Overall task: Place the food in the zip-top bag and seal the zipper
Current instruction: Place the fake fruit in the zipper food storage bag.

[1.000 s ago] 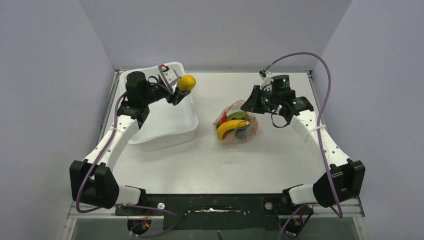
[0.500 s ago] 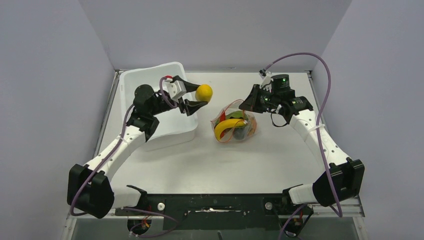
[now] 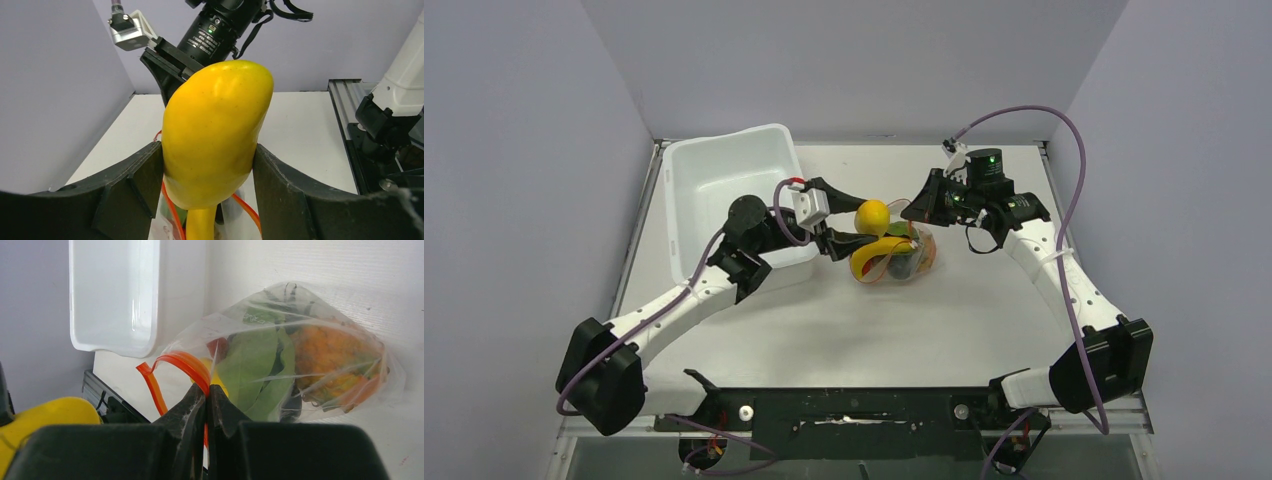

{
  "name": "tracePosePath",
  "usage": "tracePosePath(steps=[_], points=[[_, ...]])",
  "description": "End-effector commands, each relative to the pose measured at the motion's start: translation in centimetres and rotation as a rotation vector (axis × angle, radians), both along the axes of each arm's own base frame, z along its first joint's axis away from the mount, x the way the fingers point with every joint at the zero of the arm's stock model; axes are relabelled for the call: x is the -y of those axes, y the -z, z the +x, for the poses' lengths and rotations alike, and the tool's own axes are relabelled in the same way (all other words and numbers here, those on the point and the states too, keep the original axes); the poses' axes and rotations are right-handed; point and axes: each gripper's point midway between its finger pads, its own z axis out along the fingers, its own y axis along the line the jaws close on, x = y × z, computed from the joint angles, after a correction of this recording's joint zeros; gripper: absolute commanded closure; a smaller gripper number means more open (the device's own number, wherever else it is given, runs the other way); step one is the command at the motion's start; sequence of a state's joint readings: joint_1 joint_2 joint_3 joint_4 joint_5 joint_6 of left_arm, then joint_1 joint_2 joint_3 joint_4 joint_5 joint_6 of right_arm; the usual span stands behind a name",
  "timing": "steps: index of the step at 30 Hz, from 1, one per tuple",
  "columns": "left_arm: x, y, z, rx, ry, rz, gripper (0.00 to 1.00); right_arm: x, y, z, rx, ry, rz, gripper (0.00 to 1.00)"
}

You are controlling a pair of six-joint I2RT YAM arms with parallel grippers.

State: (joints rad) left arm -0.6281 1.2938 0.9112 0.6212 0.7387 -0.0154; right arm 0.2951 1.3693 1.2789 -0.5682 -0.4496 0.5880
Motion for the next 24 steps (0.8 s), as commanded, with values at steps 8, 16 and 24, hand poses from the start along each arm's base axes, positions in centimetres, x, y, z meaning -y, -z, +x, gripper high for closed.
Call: tracePosePath(steps=[8, 16, 24], points=[[1.0, 3.6, 1.0, 0.009, -0.041, 0.047, 0.59, -0.7, -3.7, 1.0, 0.117, -0.019, 0.060, 1.00], [1.6, 6.6, 2.4, -0.018, -0.083, 0.141, 0.59, -0.6, -4.1, 0.8, 0.122, -0.022, 0.061, 1.00], [2.0, 9.9, 3.7, -0.038, -0.161, 0.302, 0.59, -0.7, -4.1, 0.8, 0.126, -0.036, 0.057, 1.00]])
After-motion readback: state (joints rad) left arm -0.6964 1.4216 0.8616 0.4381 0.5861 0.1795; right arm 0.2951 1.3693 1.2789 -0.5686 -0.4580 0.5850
